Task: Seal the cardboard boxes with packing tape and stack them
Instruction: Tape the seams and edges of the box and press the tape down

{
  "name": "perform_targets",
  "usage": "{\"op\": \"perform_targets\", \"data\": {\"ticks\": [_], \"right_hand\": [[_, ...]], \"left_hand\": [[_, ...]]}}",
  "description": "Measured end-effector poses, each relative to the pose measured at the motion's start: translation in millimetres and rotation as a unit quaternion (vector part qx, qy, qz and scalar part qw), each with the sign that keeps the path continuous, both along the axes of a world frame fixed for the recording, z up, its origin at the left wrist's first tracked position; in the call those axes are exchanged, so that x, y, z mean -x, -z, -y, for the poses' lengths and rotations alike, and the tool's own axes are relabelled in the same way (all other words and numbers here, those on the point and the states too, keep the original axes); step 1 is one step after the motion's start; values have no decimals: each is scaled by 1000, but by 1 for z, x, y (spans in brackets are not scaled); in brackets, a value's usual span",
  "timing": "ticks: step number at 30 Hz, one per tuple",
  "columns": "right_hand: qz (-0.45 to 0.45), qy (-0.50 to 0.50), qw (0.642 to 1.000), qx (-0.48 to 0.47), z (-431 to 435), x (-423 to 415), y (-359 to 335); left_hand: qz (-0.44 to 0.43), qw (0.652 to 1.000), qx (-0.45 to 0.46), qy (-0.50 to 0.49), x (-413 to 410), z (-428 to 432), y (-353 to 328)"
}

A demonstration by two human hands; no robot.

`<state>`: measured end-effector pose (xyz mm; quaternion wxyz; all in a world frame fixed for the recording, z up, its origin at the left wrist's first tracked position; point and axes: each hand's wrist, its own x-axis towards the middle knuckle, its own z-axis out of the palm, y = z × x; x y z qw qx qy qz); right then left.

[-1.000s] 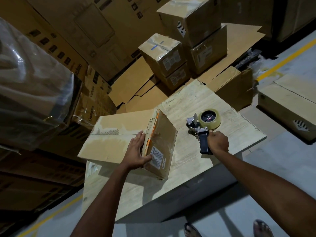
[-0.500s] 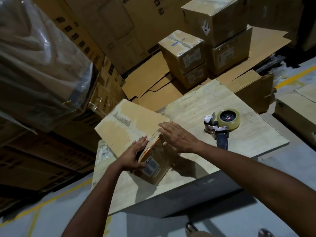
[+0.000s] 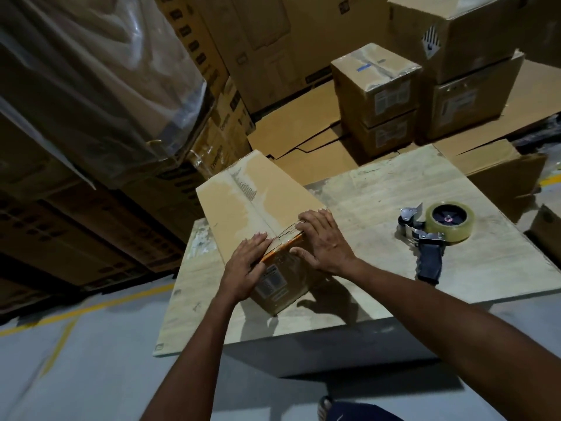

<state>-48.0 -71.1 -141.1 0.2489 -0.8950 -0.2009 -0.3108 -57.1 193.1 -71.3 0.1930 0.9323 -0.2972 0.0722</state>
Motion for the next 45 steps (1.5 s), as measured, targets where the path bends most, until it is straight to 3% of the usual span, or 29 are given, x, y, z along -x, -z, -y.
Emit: {"op": "perform_targets", "data": {"ticks": [5,10,14,18,20,23,26,37,42,45], "right_hand": [[44,30,998,-39,-11,-10,8],[88,25,996,-4,-8,-18,22],[87,1,995,43,1,-14,24],[65,-11,995,79,10,-10,18],[56,-5,997,51,4,-8,14],[38,46,998,-11,-13,-3,4],[18,83,996,-14,-23,0,-2],[-65,15,993,98,1,6,-5],[-54,-13,996,66,13,10,-29],[-75,-40,995,60,15,7,-38]], "left_hand": [[35,991,88,-93,4,3,12],[96,983,78,-134,7,12,17],[126,965,145,-178,8,14,22],[111,958,165,-207,7,15,24],[94,959,157,-216,6,14,22],[87,961,148,-217,7,14,19],[89,963,131,-216,9,15,16],[56,974,81,-205,8,13,13],[16,990,7,-138,-2,1,-4],[4,995,20,-94,-22,-9,-14]]}}
